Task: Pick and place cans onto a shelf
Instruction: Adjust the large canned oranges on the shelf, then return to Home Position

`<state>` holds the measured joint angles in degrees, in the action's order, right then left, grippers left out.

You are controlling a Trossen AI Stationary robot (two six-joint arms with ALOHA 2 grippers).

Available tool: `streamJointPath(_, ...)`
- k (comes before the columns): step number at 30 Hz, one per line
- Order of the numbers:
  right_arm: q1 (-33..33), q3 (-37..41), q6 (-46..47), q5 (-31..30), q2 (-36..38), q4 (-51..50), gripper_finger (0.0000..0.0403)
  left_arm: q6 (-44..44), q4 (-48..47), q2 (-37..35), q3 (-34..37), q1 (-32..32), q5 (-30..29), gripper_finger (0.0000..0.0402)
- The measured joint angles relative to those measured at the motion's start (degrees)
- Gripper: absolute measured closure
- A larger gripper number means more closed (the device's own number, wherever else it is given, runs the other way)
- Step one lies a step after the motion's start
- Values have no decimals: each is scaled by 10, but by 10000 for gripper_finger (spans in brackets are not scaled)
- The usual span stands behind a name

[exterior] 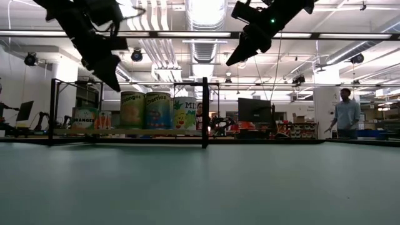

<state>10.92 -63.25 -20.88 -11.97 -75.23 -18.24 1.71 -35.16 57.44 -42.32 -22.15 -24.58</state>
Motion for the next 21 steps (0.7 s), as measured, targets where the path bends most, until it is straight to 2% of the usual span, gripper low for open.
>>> streamJointPath(4, 0, 49, -30, 50, 46, 54, 394, -44, 76, -69, 34, 26, 60, 402)
streamJointPath(7, 0, 87, -46, 62, 93, 92, 394, -61, 127, -127, 65, 35, 112, 402)
streamJointPath(10, 0, 129, -55, 72, 143, 119, 394, -66, 146, -183, 87, 37, 138, 402)
streamJointPath(15, 0, 210, -46, 127, 225, 158, 394, -81, 162, -269, 118, 37, 192, 402)
streamJointPath(21, 0, 310, -31, 136, 308, 234, 394, -88, 199, -354, 149, 37, 223, 402)
